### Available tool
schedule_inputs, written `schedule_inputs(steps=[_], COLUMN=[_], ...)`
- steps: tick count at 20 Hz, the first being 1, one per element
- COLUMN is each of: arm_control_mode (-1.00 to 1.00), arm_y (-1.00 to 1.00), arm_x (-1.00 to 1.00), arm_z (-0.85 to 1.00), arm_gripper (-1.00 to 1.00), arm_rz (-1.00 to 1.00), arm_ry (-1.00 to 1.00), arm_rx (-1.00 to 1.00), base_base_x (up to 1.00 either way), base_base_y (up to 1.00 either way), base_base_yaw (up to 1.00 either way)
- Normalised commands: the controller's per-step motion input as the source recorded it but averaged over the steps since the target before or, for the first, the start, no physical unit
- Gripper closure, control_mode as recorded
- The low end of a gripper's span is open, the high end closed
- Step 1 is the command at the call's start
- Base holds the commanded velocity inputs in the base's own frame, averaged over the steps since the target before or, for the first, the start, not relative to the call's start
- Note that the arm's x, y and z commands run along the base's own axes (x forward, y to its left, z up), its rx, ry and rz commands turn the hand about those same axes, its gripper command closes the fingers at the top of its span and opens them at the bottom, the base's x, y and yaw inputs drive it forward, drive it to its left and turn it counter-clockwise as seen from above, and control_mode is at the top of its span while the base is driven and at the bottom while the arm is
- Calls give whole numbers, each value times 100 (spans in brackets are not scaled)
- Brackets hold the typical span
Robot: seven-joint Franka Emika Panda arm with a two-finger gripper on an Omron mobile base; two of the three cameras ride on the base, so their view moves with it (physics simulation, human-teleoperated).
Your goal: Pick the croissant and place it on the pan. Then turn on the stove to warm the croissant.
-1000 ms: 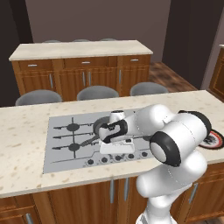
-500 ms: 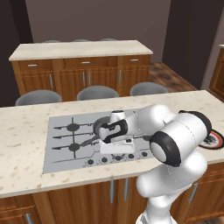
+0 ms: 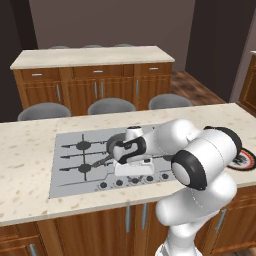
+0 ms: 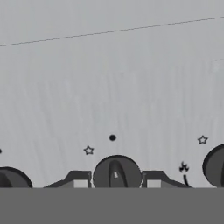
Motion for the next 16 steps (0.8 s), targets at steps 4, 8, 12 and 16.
schedule_inputs(steps=[4,8,12,16], arm_control_mode=[-100,-100,-100,-100], arm_y=[0,0,0,0], arm_x=[-6,-11,-18,-21], arm_z=[-12,-10,-12,-18], arm_gripper=[100,100,100,100], arm_rz=[20,21,23,22], arm_ry=[0,0,0,0], arm_rx=[0,0,0,1], base_base_x=[0,0,0,0], base_base_y=[0,0,0,0], base_base_yaw=[0,0,0,0])
